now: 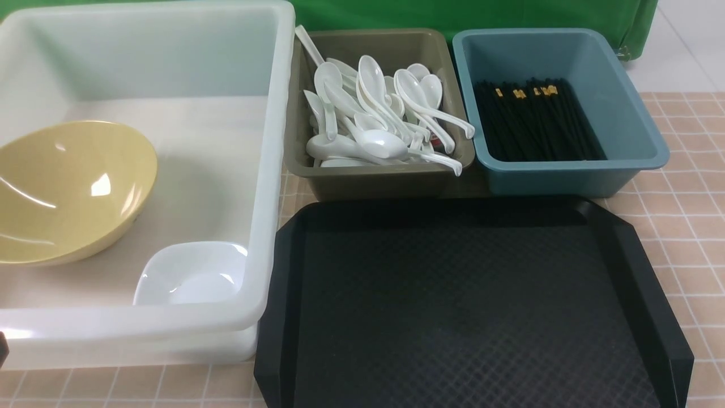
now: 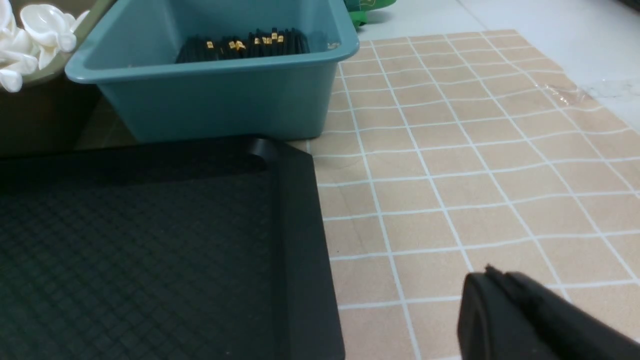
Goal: On brown table put chopsticks spoon bowls plates into blue grey white boxes.
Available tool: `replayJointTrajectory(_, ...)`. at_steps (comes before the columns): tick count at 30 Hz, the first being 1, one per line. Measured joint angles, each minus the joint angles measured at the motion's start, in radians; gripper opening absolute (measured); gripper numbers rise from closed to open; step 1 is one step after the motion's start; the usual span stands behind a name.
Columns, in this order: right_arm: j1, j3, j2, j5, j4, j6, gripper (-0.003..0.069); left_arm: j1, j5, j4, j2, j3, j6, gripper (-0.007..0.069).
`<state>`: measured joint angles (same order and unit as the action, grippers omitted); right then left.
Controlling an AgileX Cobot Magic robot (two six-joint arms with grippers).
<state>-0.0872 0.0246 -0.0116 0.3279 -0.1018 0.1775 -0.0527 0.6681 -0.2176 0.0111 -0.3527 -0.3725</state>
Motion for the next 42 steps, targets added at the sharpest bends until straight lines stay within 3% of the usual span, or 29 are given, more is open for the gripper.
replayJointTrajectory(9, 0.0, 0.0, 0.0, 0.0, 0.0, -0.001, 0.0046, 0.0, -0.058, -0.019, 0.0, 0.038, 0.003, 0.0001)
replayJointTrajectory(12, 0.0, 0.0, 0.0, 0.0, 0.0, -0.001, 0.0048, 0.0, -0.177, -0.019, 0.001, 0.104, 0.029, 0.0001)
replayJointTrajectory(14, 0.0, 0.0, 0.0, 0.0, -0.001, -0.001, 0.0048, 0.0, -0.376, 0.001, 0.003, 0.223, 0.097, 0.0001)
replayJointTrajectory(18, 0.0, 0.0, 0.0, 0.0, -0.001, -0.001, 0.0048, 0.0, -0.548, 0.13, 0.003, 0.363, 0.227, 0.0001)
replayJointTrajectory(22, 0.0, 0.0, 0.0, 0.0, -0.001, -0.001, 0.0048, 0.01, -0.496, 0.199, 0.003, 0.378, 0.331, 0.0001)
replayJointTrajectory(27, 0.0, 0.0, 0.0, 0.0, -0.001, -0.001, 0.0048, 0.057, -0.365, 0.171, 0.003, 0.378, 0.29, 0.0001)
replayJointTrajectory(42, 0.0, 0.0, 0.0, 0.0, -0.001, -0.001, 0.0048, 0.061, -0.362, 0.165, 0.003, 0.378, 0.257, 0.0001)
